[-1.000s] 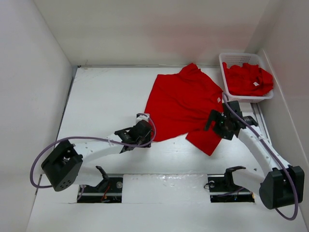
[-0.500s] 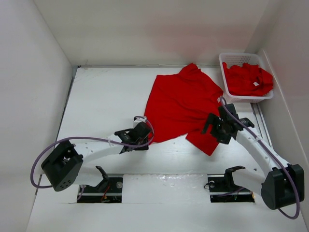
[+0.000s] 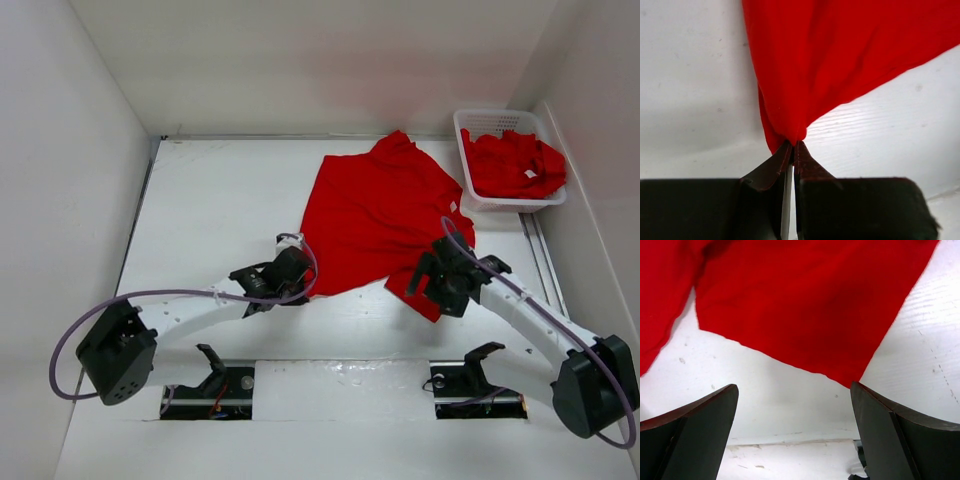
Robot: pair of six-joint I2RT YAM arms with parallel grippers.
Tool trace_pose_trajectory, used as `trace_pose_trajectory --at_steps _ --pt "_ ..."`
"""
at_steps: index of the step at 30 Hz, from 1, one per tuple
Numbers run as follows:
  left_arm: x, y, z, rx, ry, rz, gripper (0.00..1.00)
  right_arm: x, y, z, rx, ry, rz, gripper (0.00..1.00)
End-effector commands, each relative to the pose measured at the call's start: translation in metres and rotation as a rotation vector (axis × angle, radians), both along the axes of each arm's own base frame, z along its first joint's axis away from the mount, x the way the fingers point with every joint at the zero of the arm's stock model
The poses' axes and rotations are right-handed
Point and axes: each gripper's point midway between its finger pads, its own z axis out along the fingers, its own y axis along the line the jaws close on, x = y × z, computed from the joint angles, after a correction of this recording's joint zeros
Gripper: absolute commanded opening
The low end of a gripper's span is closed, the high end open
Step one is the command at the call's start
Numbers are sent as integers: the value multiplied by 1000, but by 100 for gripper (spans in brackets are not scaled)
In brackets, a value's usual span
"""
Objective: Fold and stack the t-shirts
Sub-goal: Flatten out the tshirt
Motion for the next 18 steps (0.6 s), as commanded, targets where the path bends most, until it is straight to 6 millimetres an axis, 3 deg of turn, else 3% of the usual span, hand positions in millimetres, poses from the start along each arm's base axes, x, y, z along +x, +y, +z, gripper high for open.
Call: trace_pose_trajectory --at_steps 1,7,11,18 --pt "14 -26 43 -117 -88 -44 0 2 -4 1 -18 -21 -90 100" --pt "26 -36 67 -131 -141 -68 0 -1 -11 -11 -59 11 -150 100" --pt "32 -37 67 -132 -133 -67 0 -1 -19 -12 -104 29 -201 100" --pt "38 -38 68 -130 -127 -77 0 -5 -16 -24 -128 76 -189 98"
